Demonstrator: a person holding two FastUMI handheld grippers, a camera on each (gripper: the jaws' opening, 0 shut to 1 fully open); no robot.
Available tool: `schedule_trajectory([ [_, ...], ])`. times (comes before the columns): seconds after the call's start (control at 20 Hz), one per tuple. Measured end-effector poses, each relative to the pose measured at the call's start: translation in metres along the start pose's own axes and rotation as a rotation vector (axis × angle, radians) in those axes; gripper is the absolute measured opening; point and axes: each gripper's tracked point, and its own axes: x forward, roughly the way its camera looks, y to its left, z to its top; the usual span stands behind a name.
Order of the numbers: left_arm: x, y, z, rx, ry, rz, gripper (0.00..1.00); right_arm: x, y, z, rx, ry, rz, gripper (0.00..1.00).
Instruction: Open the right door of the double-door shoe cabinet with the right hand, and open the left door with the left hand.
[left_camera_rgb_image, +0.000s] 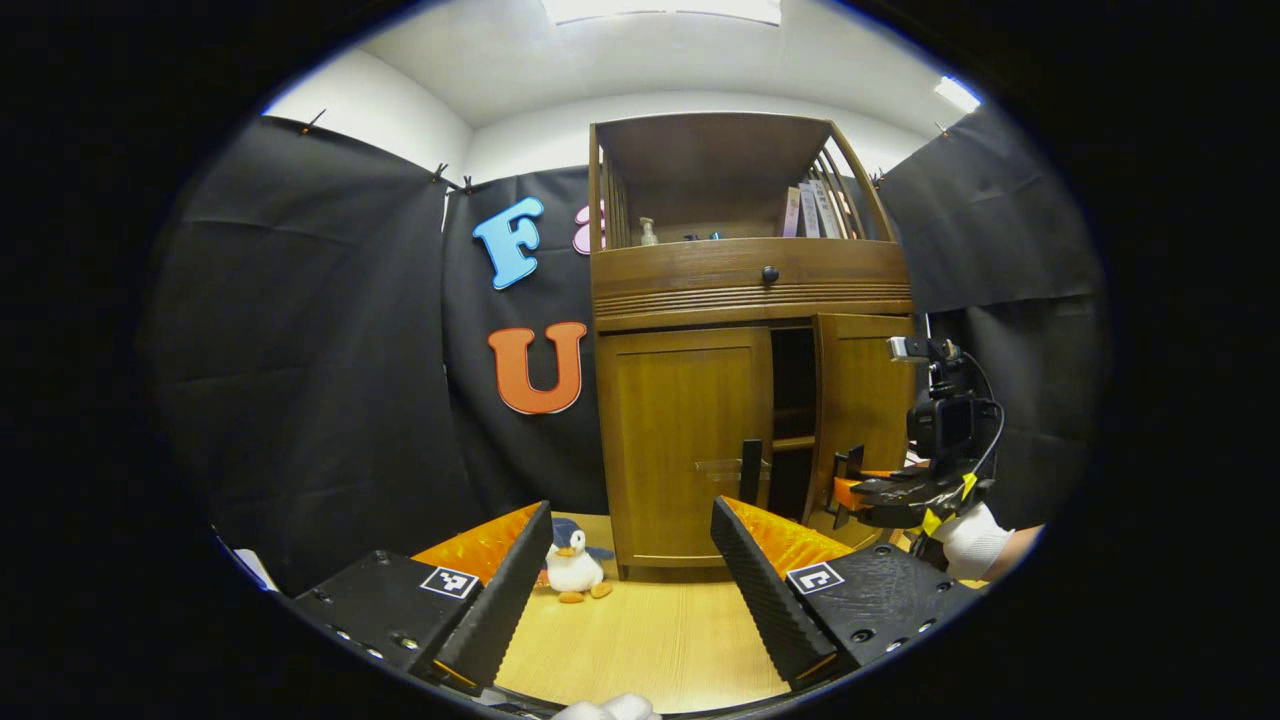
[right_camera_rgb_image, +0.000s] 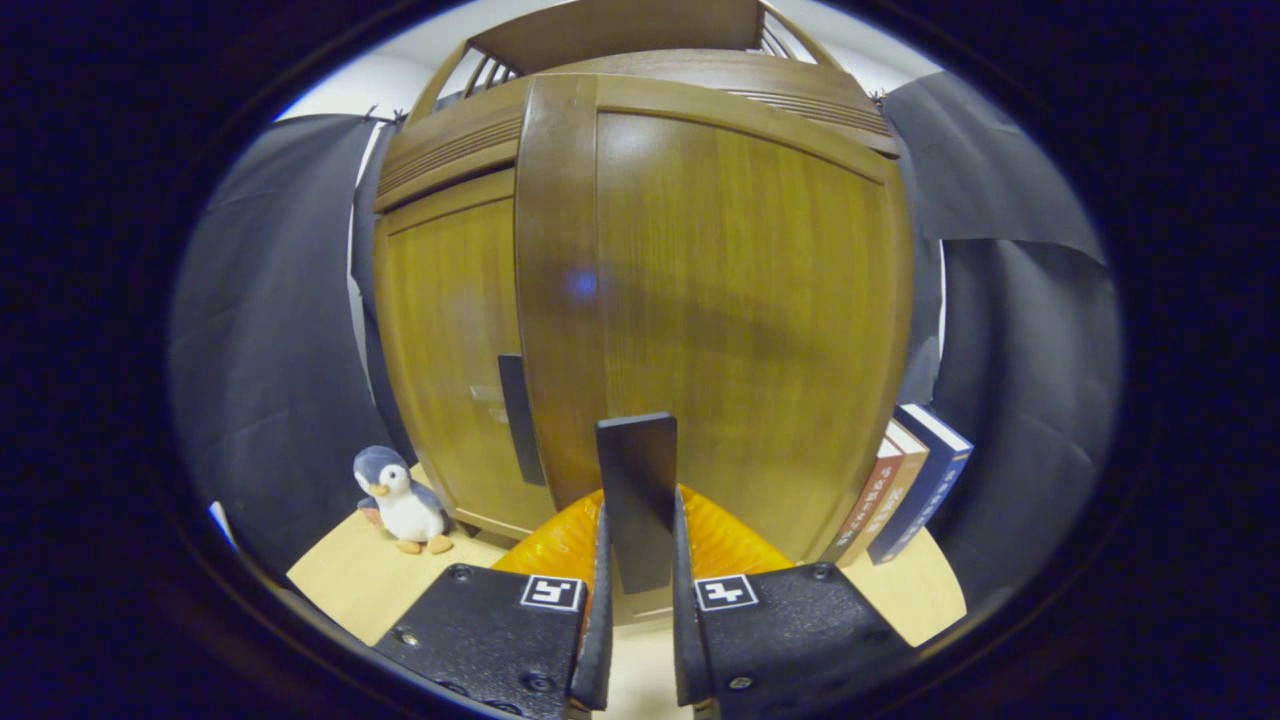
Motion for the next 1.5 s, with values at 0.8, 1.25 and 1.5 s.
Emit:
schedule_trajectory([
  [0.8, 0.013, -0.052, -0.009, -0.008, 0.015, -0.159, 0.96, -0.068, -0.052, -0.019, 0.061, 0.004, -0.086, 0.23],
  [1.25, 0.017, -0.086, -0.008, -0.012, 0.001, -0.248, 0.96, -0.102, -0.090, -0.028, 0.095, 0.010, -0.173, 0.16],
  [1.5, 0.017, -0.096, -0.012, -0.005, 0.010, -0.261, 0.96, -0.114, -0.123, -0.031, 0.093, 0.005, -0.212, 0.09],
])
